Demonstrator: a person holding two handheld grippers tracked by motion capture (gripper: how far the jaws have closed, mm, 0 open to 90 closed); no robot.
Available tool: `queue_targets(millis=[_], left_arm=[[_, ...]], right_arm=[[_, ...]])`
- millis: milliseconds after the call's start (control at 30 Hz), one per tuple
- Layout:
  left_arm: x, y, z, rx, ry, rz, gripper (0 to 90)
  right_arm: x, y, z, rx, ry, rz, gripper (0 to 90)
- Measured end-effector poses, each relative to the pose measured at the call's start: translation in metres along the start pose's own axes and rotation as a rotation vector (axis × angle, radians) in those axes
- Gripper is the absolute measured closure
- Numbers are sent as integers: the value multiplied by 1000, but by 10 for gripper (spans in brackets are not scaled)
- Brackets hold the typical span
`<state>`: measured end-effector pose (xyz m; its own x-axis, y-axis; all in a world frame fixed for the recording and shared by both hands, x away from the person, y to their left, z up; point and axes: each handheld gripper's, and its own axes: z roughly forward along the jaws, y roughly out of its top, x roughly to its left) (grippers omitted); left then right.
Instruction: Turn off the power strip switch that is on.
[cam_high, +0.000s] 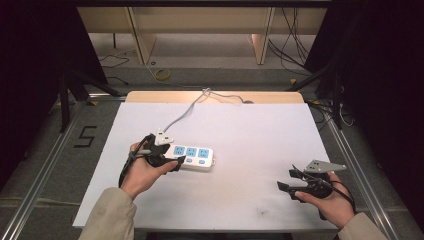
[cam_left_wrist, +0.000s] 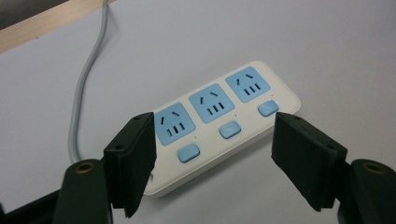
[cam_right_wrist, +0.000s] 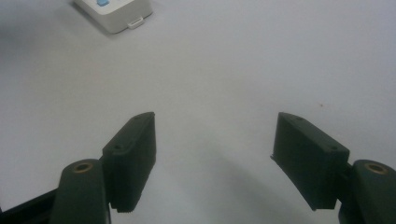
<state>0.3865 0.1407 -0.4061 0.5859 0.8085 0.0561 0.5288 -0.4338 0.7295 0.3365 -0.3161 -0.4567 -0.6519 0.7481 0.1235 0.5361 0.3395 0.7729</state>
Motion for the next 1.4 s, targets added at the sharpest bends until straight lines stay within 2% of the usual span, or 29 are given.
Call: queue_targets(millis=[133,300,567,1400], left_arm=[[1,-2,-3,5,3,6,288],[1,-5,-6,-14,3,2,277],[3,-12,-11,-45,-1,19,267],[12,-30,-24,-83,36,19,264]], right_arm=[[0,0,0,0,0,0,306],[0,0,0,0,0,1,306],[0,0,0,0,0,0,306],[0,0,-1,-6,-2,1,302]])
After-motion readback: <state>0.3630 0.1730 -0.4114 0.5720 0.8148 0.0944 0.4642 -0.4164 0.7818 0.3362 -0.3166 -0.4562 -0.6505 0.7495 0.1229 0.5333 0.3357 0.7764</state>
